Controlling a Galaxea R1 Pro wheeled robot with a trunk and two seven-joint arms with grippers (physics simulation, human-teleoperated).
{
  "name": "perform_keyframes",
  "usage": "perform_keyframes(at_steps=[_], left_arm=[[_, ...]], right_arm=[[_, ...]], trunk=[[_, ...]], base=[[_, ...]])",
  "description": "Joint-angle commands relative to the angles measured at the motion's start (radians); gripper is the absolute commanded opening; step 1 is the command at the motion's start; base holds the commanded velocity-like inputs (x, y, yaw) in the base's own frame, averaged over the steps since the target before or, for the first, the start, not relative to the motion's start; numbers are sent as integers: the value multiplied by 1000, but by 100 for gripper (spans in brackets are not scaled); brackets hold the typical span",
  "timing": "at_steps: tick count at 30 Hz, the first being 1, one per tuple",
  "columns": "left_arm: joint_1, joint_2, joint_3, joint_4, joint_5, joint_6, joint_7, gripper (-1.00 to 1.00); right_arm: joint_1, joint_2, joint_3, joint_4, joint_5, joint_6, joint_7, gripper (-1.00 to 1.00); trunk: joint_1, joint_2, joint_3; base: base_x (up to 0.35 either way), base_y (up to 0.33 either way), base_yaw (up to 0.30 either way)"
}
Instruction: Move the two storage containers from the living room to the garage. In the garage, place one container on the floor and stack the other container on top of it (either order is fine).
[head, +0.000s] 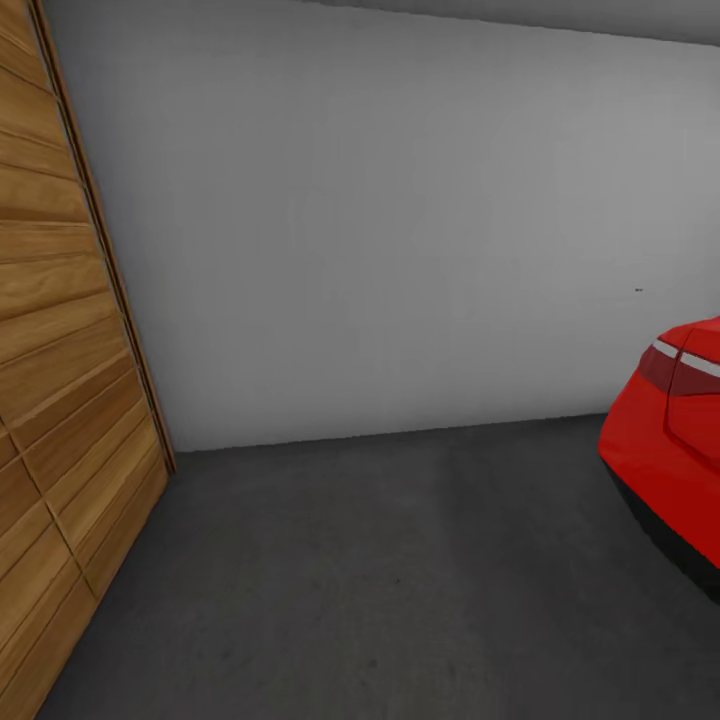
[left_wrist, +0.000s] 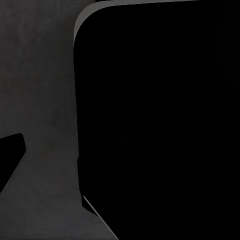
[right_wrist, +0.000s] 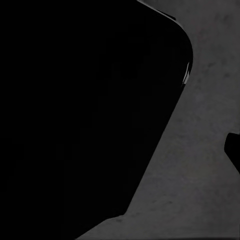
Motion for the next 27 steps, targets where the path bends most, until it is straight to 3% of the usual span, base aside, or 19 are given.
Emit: perform_keyframes(at_steps=[1,27], left_arm=[[0,0,1,0,0,-1,0,100],[0,0,2,0,0,-1,0,100]], right_arm=[[0,0,8,0,-11,-3,1,100],[0,0,7,0,-8,-3,3,100]], trunk=[[0,0,-1],[0,0,-1]], base=[[0,0,-293],[0,0,-293]])
